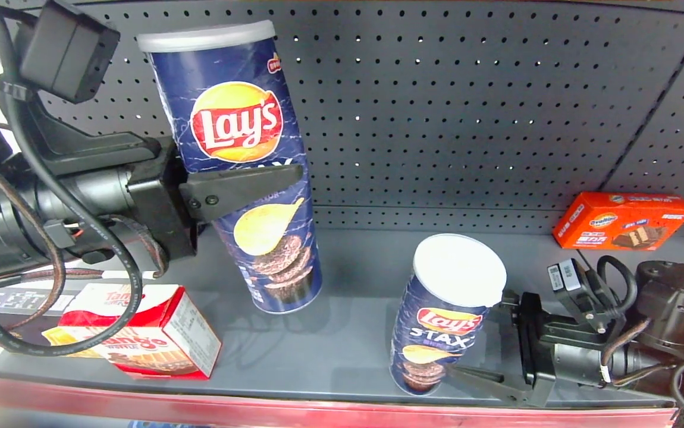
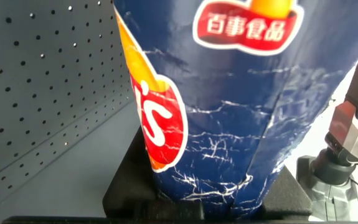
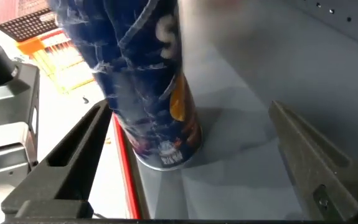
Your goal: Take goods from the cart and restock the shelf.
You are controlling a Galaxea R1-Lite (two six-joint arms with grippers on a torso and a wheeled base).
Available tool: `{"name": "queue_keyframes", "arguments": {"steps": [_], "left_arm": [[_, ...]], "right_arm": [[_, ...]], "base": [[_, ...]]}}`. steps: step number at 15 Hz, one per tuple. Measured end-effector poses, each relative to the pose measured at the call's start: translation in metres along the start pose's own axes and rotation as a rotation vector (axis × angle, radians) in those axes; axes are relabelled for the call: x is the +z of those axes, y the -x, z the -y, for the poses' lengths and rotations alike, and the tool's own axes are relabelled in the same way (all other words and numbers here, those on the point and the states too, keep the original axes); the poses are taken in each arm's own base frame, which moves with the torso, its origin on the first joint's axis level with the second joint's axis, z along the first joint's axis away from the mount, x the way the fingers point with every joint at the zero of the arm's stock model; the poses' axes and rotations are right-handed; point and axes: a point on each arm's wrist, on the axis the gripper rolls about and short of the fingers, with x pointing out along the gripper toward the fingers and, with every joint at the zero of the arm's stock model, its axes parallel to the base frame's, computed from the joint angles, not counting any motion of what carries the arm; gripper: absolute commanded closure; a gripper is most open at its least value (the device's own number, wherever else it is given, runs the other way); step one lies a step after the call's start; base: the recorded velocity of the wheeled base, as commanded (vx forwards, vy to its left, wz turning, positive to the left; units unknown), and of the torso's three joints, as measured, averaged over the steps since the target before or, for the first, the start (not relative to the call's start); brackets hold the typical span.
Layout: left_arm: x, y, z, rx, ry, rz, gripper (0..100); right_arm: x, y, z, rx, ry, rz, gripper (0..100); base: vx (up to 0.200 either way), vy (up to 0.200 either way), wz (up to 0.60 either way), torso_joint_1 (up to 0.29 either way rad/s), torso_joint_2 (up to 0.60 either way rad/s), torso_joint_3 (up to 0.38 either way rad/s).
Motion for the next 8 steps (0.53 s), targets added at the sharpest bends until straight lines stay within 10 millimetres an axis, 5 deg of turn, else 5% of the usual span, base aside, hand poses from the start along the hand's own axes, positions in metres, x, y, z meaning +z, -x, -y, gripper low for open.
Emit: {"name": "queue_keyframes", "arguments": {"steps": [5, 8], "left_arm": [[0.004, 0.005, 0.005, -0.001, -0.010, 0.012, 100], [0.002, 0.008, 0.009, -0.004, -0.010, 0.012, 100]], "right_arm": [[0.003, 0.010, -0.006, -0.011, 0.016, 0.004, 0], [0.022, 0.027, -0.020, -0.020, 0.054, 0.045, 0]], "base": [[0.000, 0.000, 0.00, 0.000, 0.00, 0.000], [0.000, 0.000, 0.00, 0.000, 0.00, 0.000]]}}
